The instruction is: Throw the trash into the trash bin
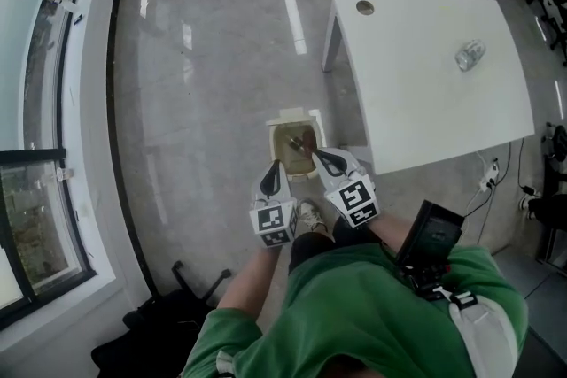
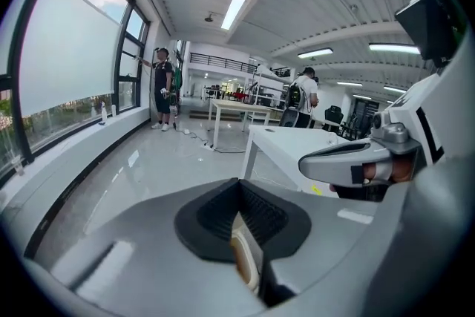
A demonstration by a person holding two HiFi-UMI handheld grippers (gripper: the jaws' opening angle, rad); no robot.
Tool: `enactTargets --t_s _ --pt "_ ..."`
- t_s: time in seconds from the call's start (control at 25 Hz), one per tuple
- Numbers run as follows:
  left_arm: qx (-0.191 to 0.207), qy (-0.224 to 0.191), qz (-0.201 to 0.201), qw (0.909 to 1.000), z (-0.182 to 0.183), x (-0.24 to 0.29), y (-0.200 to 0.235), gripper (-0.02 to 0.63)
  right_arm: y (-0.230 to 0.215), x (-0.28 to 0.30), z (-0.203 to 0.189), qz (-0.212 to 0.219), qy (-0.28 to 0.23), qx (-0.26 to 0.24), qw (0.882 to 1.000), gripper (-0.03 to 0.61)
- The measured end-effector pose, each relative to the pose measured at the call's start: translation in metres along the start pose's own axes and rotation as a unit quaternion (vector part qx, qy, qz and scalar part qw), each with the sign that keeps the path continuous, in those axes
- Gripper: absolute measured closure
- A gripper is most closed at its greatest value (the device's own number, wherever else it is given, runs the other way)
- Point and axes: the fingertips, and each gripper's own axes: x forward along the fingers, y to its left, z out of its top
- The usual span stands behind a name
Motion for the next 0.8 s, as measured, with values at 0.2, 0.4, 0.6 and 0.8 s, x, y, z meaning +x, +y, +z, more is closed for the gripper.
enactTargets --t_s 0.2,0.4,0.6,0.8 --pt "0.001 -0.037 -0.013 0.9992 0.038 -0.025 -0.013 0.607 0.007 -0.022 0.038 -0.001 -0.032 -0.011 0.999 0.575" --pt "0.005 -0.077 -0.025 0.9967 0.071 -0.046 -0.029 0.607 0.008 -0.046 0.069 -0.008 -0.068 -0.014 0.998 0.575" --pt "0.011 -0.110 -0.034 0.9933 0.094 -0.066 -0.039 0.607 0.008 -0.066 0.093 -0.015 -0.096 -0.019 0.995 0.575" --pt "0.013 -0.135 -0.038 0.9900 0.109 -0.084 -0.043 0.607 0.012 -0.086 0.111 -0.018 -0.122 -0.025 0.992 0.575"
